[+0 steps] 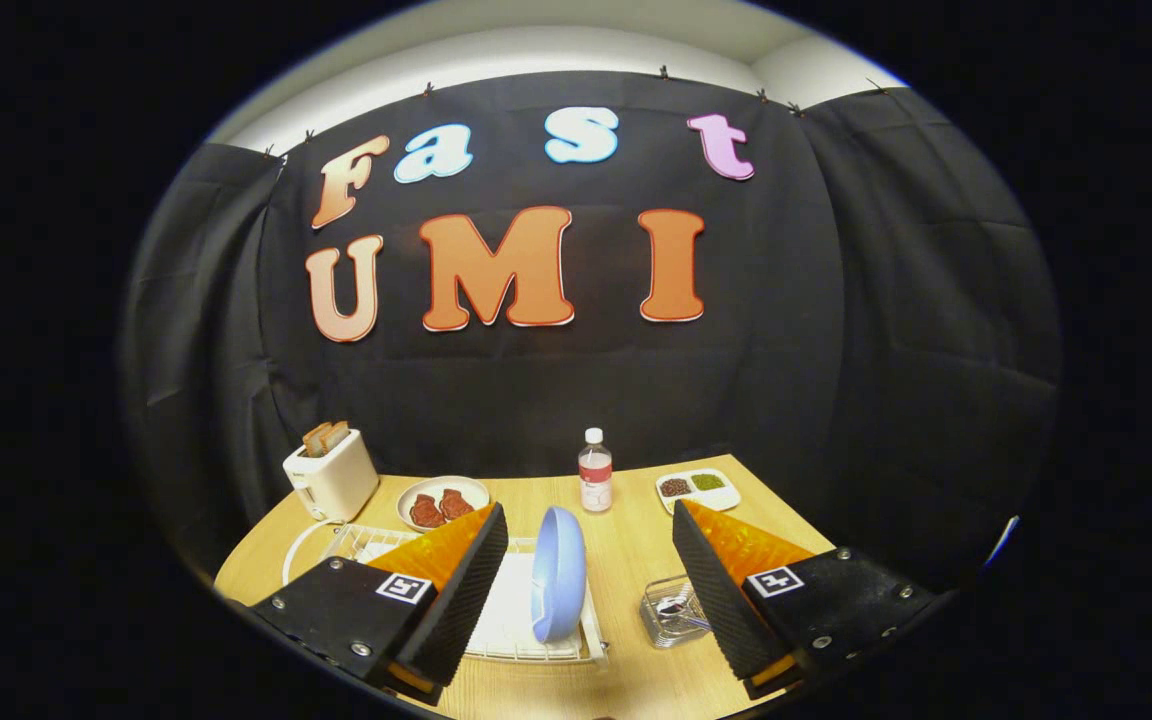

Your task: Take the plate from the dish rack, then take the spoon from the basket and place it into the plate.

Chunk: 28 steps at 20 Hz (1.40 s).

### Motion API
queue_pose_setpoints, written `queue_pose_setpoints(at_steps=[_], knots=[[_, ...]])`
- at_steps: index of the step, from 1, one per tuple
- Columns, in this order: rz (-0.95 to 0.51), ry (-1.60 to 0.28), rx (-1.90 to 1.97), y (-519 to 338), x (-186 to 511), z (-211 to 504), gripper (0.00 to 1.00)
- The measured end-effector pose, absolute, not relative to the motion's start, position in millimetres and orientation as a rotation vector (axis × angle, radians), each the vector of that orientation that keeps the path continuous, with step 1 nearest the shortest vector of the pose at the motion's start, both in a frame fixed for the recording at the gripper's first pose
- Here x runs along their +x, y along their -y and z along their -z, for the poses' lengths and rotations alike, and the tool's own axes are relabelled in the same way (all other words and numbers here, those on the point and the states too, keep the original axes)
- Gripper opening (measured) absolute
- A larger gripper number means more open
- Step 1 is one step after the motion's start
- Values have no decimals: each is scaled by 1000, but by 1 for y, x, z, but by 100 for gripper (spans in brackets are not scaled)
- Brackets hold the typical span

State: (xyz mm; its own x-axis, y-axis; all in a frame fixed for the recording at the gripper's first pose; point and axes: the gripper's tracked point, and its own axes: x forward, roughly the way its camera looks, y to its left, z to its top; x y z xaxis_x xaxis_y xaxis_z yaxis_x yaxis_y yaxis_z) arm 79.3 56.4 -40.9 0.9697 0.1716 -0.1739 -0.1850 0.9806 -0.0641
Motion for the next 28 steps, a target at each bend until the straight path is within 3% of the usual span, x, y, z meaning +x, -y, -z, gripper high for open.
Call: queue_pose_setpoints(at_steps=[11,15,19,28], knots=[[-124,-483,-175,-83,162,174,95],[-75,-565,-156,-76,166,206,73],[-17,-594,-173,-70,168,213,33],[61,-543,-227,-76,175,192,29]])
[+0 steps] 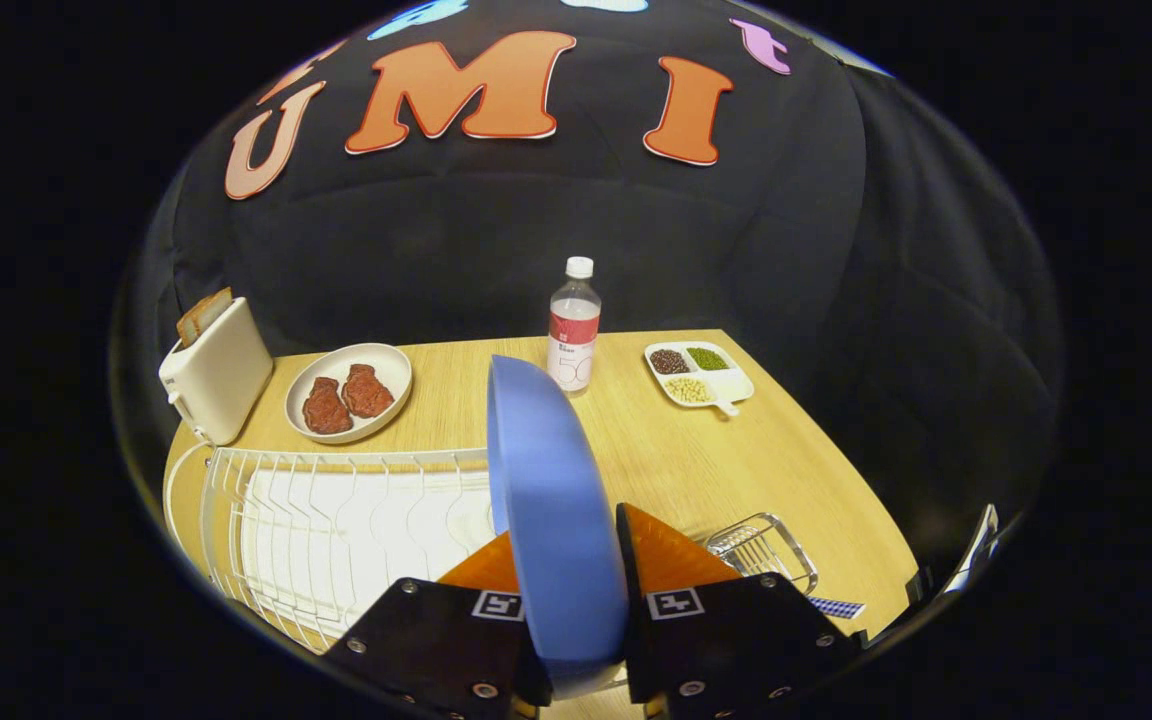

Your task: Take the plate from the dish rack, then take the spoon from the basket and place it into the plate.

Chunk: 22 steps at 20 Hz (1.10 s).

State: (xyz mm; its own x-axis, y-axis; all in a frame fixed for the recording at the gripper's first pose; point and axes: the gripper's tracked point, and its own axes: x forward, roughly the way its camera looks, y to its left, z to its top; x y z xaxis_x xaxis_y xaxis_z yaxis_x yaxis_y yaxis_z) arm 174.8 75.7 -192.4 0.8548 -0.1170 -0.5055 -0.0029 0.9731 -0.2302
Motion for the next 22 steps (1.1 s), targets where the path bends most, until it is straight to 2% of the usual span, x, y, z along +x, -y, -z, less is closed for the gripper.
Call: queue_pose_setpoints(at_steps=[14,22], knots=[[121,-495,-229,-73,165,161,29],[26,-527,-55,-84,83,143,29]])
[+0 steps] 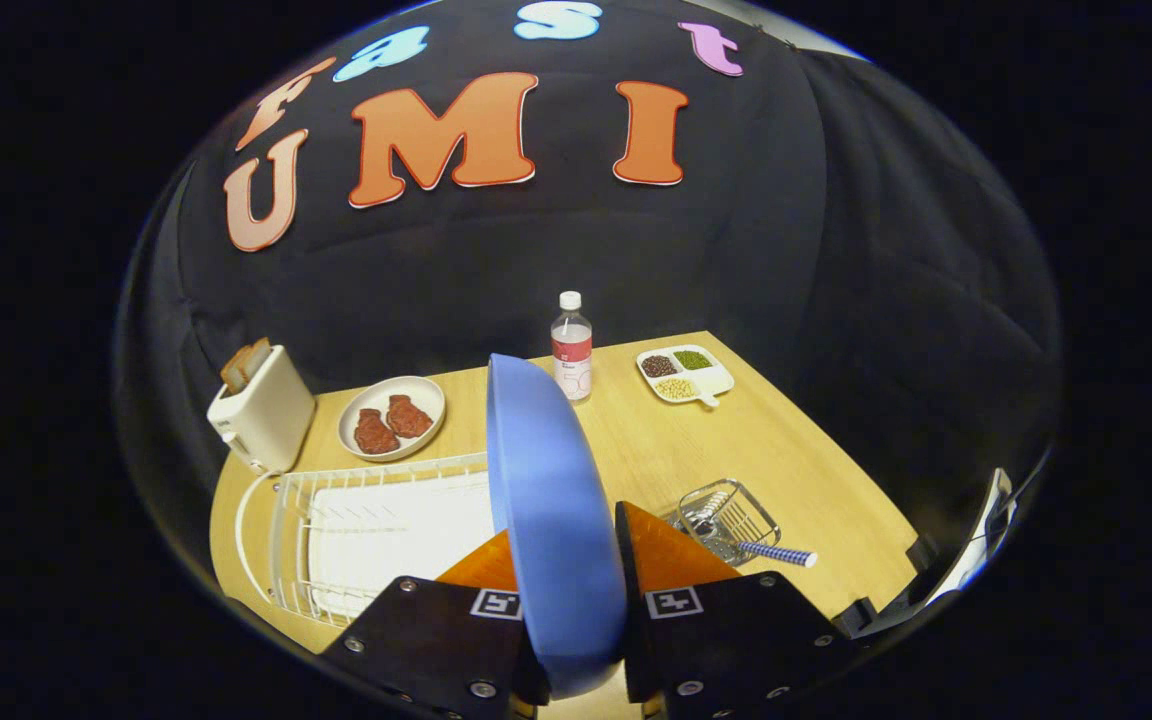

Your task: Take the plate from the dish rack, then take the spoon from the basket and place it into the plate.

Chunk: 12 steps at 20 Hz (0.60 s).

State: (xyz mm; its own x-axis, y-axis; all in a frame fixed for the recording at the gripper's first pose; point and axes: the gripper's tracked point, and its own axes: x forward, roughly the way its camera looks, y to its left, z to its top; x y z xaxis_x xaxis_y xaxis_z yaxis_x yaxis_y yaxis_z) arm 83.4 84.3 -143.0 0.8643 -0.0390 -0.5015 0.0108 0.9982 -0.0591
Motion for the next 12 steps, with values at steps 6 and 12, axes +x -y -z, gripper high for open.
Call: queue_pose_setpoints(at_steps=[6,12], knots=[[-65,-629,157,-93,-7,176,29],[-93,-750,306,-98,-78,238,29]])
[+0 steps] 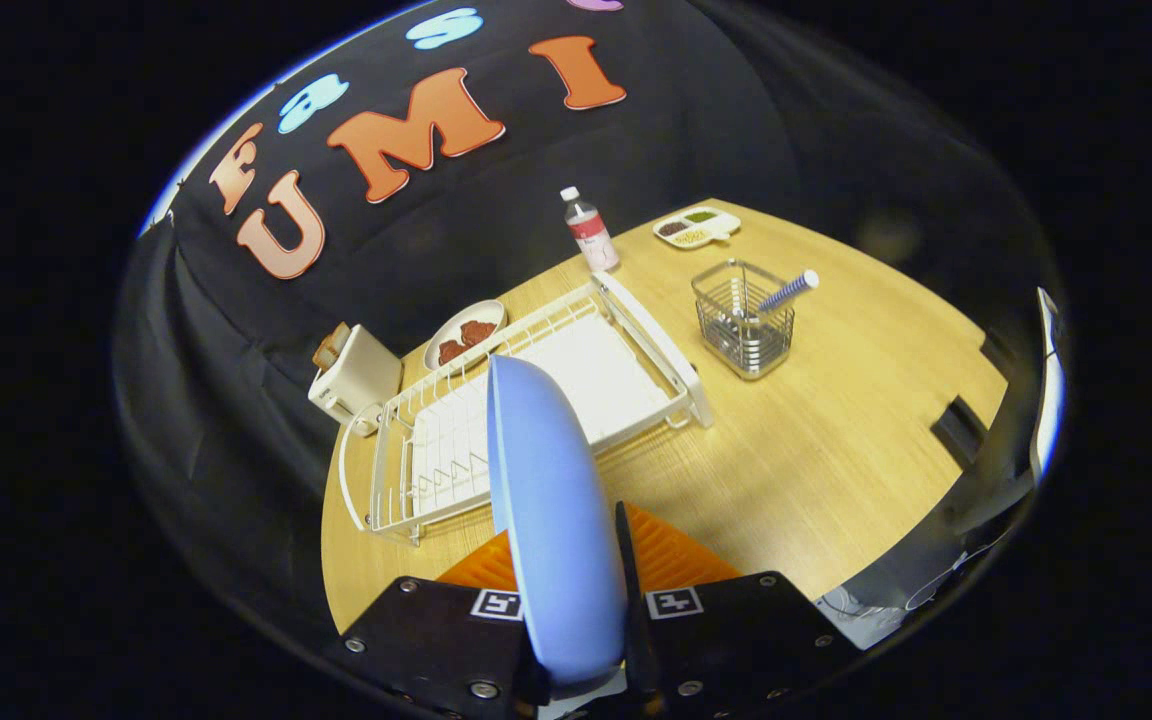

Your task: Take the plate from the dish rack, then take the spoon from the basket and place it into the plate.

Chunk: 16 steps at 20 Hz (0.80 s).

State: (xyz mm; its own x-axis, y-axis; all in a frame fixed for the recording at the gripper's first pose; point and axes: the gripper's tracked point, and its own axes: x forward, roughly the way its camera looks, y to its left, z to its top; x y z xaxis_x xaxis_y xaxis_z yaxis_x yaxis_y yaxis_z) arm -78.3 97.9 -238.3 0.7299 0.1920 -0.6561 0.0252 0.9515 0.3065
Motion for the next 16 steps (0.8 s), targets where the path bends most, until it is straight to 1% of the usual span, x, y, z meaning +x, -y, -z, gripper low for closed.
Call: queue_pose_setpoints(at_steps=[3,6,13,16], knots=[[-122,-803,413,-105,-97,264,29],[-116,-845,535,-113,-97,287,29],[-80,-959,664,-134,-91,327,29],[-76,-986,641,-137,-96,338,29]])
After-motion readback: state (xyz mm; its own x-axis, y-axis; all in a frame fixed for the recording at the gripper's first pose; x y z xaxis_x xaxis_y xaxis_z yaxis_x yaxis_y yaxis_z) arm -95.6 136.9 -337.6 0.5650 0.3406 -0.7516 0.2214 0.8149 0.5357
